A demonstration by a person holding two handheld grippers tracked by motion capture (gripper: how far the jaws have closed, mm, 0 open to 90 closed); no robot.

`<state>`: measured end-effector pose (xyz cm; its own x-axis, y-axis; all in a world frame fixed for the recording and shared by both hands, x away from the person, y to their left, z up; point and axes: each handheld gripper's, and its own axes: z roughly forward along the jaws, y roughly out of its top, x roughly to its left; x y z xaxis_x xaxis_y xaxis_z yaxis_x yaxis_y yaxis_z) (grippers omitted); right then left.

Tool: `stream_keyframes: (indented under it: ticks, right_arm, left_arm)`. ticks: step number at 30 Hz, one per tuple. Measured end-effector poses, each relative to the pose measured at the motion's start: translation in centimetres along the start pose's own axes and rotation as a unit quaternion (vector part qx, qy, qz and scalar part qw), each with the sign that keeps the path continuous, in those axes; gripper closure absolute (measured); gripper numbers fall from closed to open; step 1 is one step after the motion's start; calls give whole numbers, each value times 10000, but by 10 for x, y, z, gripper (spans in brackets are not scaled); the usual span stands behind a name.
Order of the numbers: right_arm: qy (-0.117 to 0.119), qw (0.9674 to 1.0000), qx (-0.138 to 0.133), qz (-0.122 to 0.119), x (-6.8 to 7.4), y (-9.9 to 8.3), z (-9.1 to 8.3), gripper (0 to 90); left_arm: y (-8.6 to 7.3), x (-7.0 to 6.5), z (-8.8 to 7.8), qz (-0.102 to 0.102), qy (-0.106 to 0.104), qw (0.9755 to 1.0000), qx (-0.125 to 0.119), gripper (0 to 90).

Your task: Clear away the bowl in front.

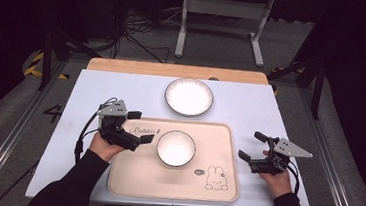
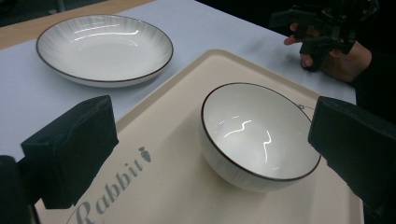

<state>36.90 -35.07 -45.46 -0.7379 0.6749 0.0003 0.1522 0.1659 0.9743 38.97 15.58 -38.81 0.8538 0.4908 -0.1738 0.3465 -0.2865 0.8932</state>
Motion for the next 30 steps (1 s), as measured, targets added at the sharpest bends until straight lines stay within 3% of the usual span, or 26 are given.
stream_keyframes:
  ticks: [7, 12, 17, 21, 26, 30]
  right_arm:
    - [2, 10000, 9, 39, 0, 0, 0, 21]
    - [-5, 10000, 2, 51, -1, 0, 0, 21]
    - [1, 10000, 6, 45, 0, 0, 0, 21]
    - [0, 10000, 6, 46, -1, 0, 0, 21]
    - [6, 10000, 4, 43, -1, 0, 0, 21]
    - [11, 10000, 0, 41, 0, 0, -1, 20]
  left_arm:
    - [-25, 4, -22, -105, 340, 9990, -264, 23]
    - [-49, 6, -42, -203, 601, 9960, -630, 21]
    - [-62, 6, -51, -258, 787, 9939, -728, 17]
    - [-68, 8, -54, -377, 836, 9930, -747, 16]
    - [-78, 11, -61, -300, 967, 9911, -861, 12]
    - [-87, 18, -63, -317, 910, 9912, -902, 4]
